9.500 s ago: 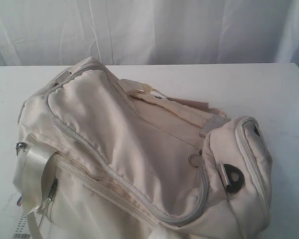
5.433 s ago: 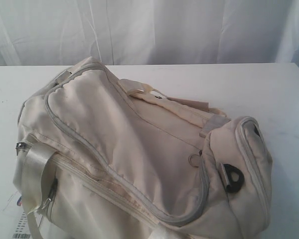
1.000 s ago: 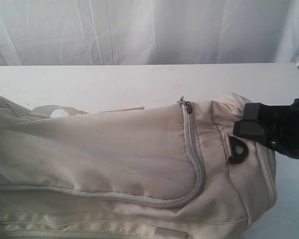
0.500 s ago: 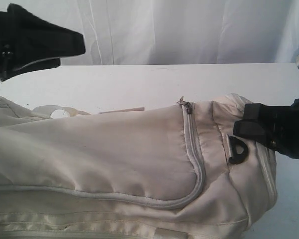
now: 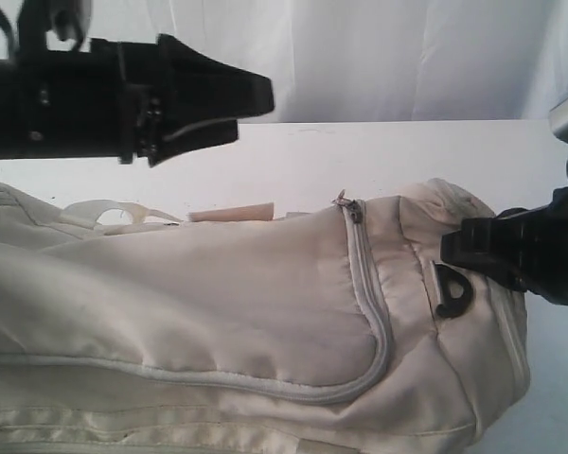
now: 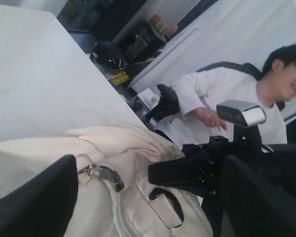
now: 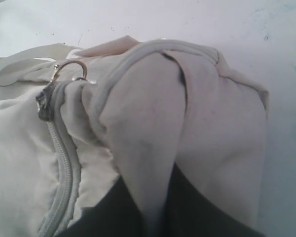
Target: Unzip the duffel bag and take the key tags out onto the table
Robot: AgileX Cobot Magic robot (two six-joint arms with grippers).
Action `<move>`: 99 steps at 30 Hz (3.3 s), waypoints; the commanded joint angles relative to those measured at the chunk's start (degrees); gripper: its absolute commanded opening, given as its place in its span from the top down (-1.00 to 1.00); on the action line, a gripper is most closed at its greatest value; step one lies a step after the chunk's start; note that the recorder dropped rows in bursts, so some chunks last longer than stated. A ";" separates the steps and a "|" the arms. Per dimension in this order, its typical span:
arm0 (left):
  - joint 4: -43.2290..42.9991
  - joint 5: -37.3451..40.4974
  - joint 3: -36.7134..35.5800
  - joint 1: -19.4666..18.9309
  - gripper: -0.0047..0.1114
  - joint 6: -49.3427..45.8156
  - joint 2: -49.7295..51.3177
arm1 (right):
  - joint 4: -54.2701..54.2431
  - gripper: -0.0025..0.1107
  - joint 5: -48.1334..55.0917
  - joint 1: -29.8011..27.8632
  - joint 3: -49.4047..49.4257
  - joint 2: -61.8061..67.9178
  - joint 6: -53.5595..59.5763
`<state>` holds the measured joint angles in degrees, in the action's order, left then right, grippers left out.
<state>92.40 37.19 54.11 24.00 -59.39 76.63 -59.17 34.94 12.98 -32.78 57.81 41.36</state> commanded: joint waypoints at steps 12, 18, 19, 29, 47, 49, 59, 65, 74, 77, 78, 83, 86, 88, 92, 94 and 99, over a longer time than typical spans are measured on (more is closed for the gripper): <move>0.35 -10.27 12.04 10.67 -0.46 -6.41 15.77 | -1.95 0.96 -1.96 -0.76 -0.80 -1.09 2.36; -1.51 -15.66 12.98 12.40 -0.46 -6.41 19.52 | -1.83 0.96 -1.96 -0.76 -0.80 -1.09 2.36; -2.26 -15.66 12.98 12.40 -0.46 -6.19 19.81 | -1.71 0.96 -1.96 -0.76 -0.80 -1.09 2.36; -6.95 -14.93 12.98 12.68 -0.01 -3.39 20.04 | -1.59 0.96 -1.96 -0.76 -0.80 -1.09 2.46; -6.95 -14.76 13.12 12.68 0.65 -3.62 20.04 | -1.32 0.96 -1.96 -0.76 -0.80 -1.09 2.46; -8.16 -15.56 13.66 12.68 0.65 -3.80 20.04 | -0.93 0.96 -1.96 -0.76 -0.80 -1.09 2.46; -24.25 -16.48 15.64 12.68 0.64 -1.95 17.11 | 0.96 0.96 -1.96 -0.76 -0.80 -1.09 2.36; -38.59 -12.74 15.64 12.68 0.45 8.99 14.88 | 1.19 0.96 -1.96 -0.76 -0.80 -1.09 2.70; -52.13 -7.21 15.64 12.68 -0.30 19.16 14.70 | 1.33 0.86 0.43 -0.76 -0.80 -1.09 7.72; -50.03 -5.82 15.64 12.68 -0.31 19.16 14.70 | 1.33 0.50 -0.02 -0.76 -0.80 -1.09 8.35; -49.81 -5.00 15.64 12.68 -0.31 19.16 14.70 | 1.33 0.39 -0.47 -0.76 -0.80 -1.09 8.98; -49.69 -1.12 15.64 12.68 -0.31 18.91 14.70 | 1.13 -0.12 5.10 -0.18 -8.75 -1.20 20.38; -49.56 0.05 15.64 12.68 -0.30 18.91 14.80 | 1.25 -0.12 8.89 3.44 -11.74 -0.85 32.83; -48.71 0.96 15.64 12.68 -0.30 18.91 14.80 | 2.33 -0.12 8.89 5.94 -11.74 0.12 38.21; -48.10 2.36 15.64 12.68 -0.30 18.91 14.80 | 7.94 -0.13 7.38 8.69 -11.74 2.73 40.98; -47.45 3.68 15.64 12.68 -0.30 18.91 14.80 | 11.45 -0.14 5.64 9.40 -11.74 4.38 40.87; -46.29 4.93 15.64 12.77 -0.30 18.91 14.80 | 15.98 -0.14 3.91 11.06 -11.74 8.14 40.87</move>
<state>43.99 40.28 69.65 36.36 -40.74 91.93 -45.43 40.28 23.17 -44.34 64.54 81.54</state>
